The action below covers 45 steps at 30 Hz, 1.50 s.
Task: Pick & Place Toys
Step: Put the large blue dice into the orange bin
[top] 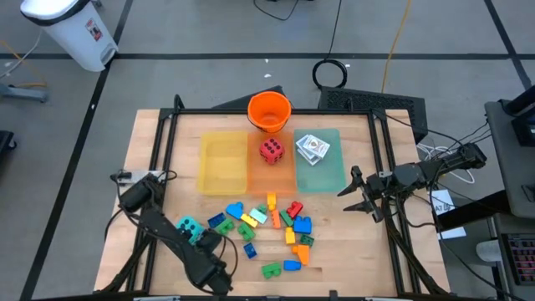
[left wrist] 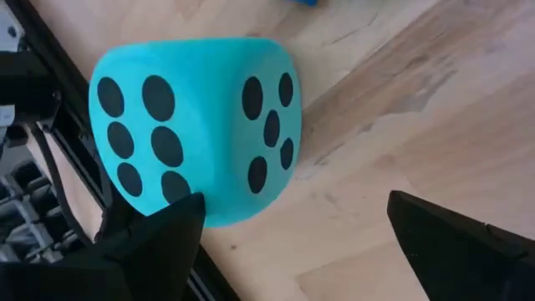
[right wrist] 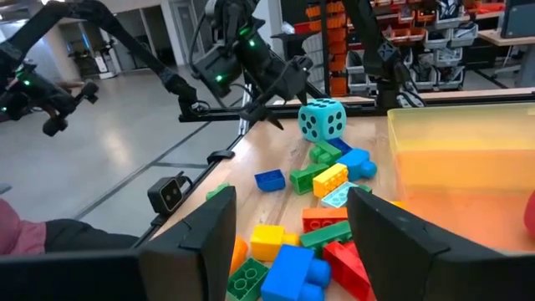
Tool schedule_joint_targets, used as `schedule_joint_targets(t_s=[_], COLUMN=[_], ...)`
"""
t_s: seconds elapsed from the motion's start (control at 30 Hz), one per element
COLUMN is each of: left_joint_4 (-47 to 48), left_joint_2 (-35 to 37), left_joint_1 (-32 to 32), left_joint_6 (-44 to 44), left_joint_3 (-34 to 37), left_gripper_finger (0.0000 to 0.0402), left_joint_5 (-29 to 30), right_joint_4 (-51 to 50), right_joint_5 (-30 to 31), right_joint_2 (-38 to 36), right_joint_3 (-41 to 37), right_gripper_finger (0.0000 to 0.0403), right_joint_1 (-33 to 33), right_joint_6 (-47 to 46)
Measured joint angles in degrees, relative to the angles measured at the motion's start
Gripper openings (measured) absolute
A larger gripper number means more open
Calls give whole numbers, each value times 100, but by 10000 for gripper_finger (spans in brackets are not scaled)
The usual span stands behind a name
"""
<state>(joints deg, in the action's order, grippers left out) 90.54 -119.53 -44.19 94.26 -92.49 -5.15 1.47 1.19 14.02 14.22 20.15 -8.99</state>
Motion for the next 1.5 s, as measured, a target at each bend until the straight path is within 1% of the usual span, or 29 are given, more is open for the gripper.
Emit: schedule_joint_targets(t_s=[0.17,0.4,0.6,0.7,0.8,0.9,1.0,1.13,1.27,1.37,1.43,1.5], left_joint_4=[-70,-66,-63,-65,-57,-43,-16,-4,-17,-21,-38,-86], left_joint_2=[129,588,590,572,571,571,576,578,578,584,655,791], left_joint_1=[146,191,100,107,152,165,211,282,384,449,448,440], left_joint_6=[-33,52,-83,19,138,260,386,333,128,2,-9,111], left_joint_3=[2,2,25,232,553,836,1016,1155,1165,1165,1165,1137], left_gripper_finger=[350,327,310,305,301,295,290,291,288,281,274,266], left_joint_5=[-407,-107,264,164,-211,-342,-342,-225,-25,-135,-166,-22], right_joint_4=[5,4,2,0,-54,-52,-54,-64,-65,-65,-81,-97], right_joint_5=[0,0,0,0,-2,0,-2,-1,0,0,-1,0], right_joint_2=[0,0,0,0,0,2,2,2,2,2,1,2], right_joint_3=[2,2,2,2,2,2,2,2,2,2,2,2], right_gripper_finger=[196,196,196,196,196,196,196,196,196,196,196,196], right_joint_1=[1,1,2,1,-1,0,2,2,-1,-1,0,0], right_joint_6=[-59,-66,-37,-37,-37,-23,-20,-28,-28,-22,-22,-21])
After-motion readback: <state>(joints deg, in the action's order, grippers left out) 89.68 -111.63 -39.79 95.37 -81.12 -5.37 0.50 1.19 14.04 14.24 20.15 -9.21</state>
